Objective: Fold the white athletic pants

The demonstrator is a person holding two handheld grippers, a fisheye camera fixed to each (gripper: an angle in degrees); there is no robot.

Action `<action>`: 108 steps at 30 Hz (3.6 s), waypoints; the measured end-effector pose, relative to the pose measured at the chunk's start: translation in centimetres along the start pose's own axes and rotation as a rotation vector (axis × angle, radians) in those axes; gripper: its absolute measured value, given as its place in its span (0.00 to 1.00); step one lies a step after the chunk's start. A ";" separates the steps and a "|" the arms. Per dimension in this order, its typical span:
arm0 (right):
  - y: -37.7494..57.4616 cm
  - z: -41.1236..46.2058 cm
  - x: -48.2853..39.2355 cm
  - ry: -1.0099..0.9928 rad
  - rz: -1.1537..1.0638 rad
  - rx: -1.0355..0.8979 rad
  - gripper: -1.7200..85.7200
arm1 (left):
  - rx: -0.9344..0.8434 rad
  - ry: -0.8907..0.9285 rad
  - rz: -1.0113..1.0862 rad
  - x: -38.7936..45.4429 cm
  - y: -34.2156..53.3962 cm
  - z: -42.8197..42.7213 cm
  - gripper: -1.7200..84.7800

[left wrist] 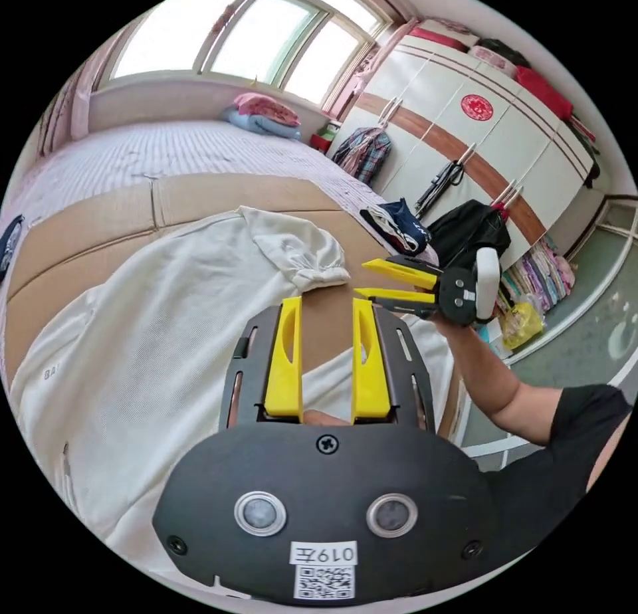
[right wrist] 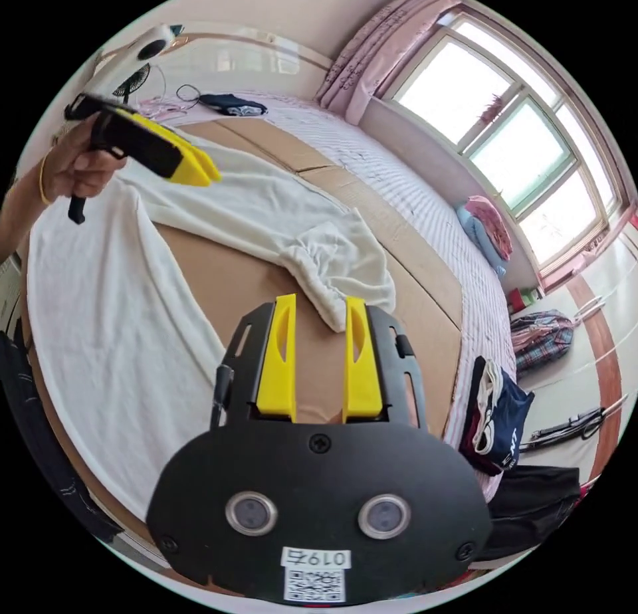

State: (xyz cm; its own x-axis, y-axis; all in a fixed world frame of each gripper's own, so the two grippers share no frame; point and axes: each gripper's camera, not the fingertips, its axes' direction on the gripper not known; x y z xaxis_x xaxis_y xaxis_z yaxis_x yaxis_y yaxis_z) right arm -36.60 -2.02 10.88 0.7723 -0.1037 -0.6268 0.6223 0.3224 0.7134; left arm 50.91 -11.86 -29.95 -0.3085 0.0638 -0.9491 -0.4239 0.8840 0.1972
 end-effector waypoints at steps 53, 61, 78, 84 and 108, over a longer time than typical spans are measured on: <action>7.5 31.4 52.3 -0.426 0.760 -0.171 0.14 | -0.169 -0.528 0.625 17.9 -3.5 13.7 0.08; 7.2 33.0 54.5 -0.408 0.784 -0.178 0.11 | -0.193 -0.806 0.592 20.2 -1.7 16.4 0.04; 10.1 36.2 55.4 -0.411 0.836 -0.266 0.10 | -0.180 -0.638 0.587 24.6 0.9 10.0 0.03; 10.1 38.4 53.7 -0.417 0.845 -0.293 0.11 | -0.211 -0.584 0.583 24.7 0.2 7.5 0.03; -23.0 36.2 13.5 -0.598 -0.281 0.102 0.11 | -0.187 -0.679 0.282 -1.5 0.5 -32.0 0.06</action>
State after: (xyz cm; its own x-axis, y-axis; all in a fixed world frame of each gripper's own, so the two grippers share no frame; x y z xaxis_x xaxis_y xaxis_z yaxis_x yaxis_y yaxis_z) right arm -35.82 -44.91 -2.66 0.4990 -0.6840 -0.5321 0.7964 0.1198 0.5928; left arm 23.93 -26.30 -20.60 0.1402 0.6008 -0.7870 -0.5623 0.7026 0.4361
